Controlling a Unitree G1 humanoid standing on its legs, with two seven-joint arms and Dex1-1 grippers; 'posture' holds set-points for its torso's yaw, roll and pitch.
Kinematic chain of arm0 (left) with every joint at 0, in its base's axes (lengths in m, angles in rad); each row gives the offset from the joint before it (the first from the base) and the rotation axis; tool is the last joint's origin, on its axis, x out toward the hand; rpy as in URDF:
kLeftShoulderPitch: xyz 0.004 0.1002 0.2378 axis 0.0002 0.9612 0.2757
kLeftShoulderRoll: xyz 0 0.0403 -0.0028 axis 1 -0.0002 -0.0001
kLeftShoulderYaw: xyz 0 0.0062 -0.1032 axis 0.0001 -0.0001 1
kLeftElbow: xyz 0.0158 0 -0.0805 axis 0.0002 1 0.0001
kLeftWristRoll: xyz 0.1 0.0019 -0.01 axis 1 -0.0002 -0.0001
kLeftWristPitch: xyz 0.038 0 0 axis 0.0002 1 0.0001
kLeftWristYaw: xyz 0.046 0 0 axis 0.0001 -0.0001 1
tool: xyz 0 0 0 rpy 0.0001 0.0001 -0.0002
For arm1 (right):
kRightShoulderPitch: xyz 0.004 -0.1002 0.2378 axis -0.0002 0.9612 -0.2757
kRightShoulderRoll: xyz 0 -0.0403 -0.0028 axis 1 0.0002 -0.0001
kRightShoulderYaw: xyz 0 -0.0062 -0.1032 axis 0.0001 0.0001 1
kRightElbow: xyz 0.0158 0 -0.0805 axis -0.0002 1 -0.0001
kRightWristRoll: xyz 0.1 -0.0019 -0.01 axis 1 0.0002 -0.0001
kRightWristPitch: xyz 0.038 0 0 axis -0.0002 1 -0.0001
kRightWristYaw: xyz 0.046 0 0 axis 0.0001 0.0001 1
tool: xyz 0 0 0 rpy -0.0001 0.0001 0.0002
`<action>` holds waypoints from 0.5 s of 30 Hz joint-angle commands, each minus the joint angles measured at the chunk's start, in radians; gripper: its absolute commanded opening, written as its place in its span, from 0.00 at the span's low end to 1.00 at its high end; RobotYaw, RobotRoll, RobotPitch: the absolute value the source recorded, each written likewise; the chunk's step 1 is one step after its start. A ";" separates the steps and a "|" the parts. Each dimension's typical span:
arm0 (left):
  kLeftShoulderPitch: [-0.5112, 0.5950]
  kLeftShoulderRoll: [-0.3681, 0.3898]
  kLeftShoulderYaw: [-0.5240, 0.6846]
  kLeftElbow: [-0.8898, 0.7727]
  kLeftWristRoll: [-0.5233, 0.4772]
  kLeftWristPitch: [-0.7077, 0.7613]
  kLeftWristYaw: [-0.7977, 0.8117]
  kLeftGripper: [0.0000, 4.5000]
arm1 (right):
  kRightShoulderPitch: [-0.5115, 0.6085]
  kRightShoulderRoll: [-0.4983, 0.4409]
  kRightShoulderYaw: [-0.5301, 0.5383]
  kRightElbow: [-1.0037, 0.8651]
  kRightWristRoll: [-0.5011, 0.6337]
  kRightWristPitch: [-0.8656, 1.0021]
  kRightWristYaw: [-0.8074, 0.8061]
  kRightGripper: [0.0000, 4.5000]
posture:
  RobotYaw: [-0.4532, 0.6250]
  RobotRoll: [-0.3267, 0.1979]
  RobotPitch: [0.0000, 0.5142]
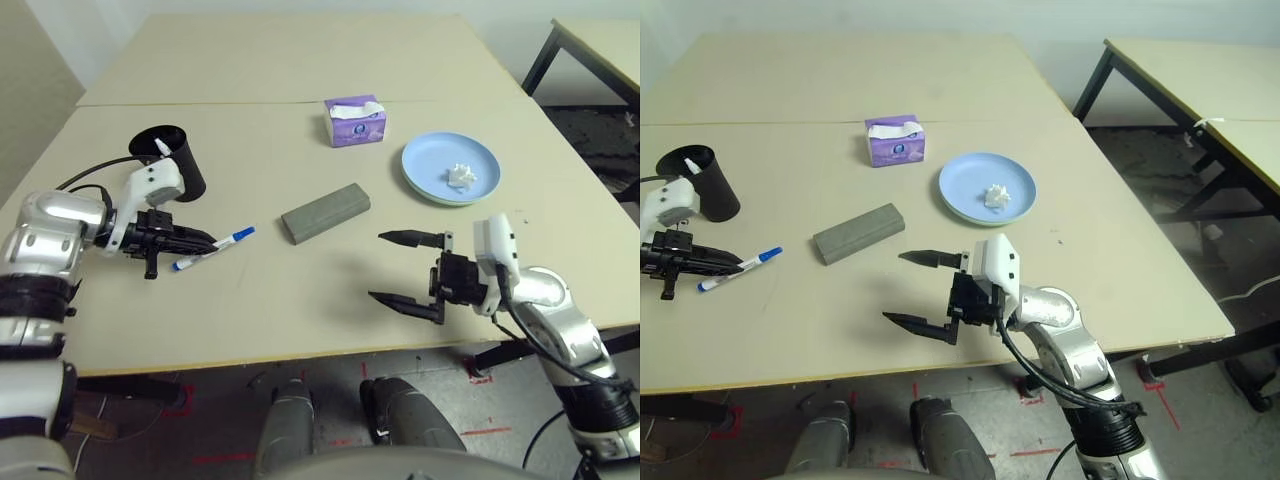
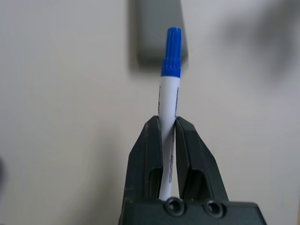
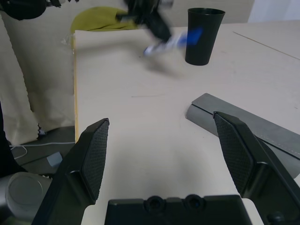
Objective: Organize and tidy the items on the table.
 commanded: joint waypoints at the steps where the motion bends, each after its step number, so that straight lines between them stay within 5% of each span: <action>1: -0.012 -0.036 0.134 -0.017 -0.096 0.034 0.127 0.06 | -0.002 0.012 -0.006 0.017 0.014 0.000 -0.006 1.00 | 0.38 0.62 0.24; 8: 0.023 -0.126 0.344 -0.056 -0.176 -0.050 0.398 0.06 | -0.047 0.058 -0.075 0.085 0.017 0.030 -0.113 1.00 | 0.39 0.62 0.24; 15: 0.024 -0.167 0.364 -0.081 -0.162 -0.182 0.537 0.06 | -0.051 0.043 -0.081 0.129 -0.008 0.033 -0.121 1.00 | 0.40 0.62 0.24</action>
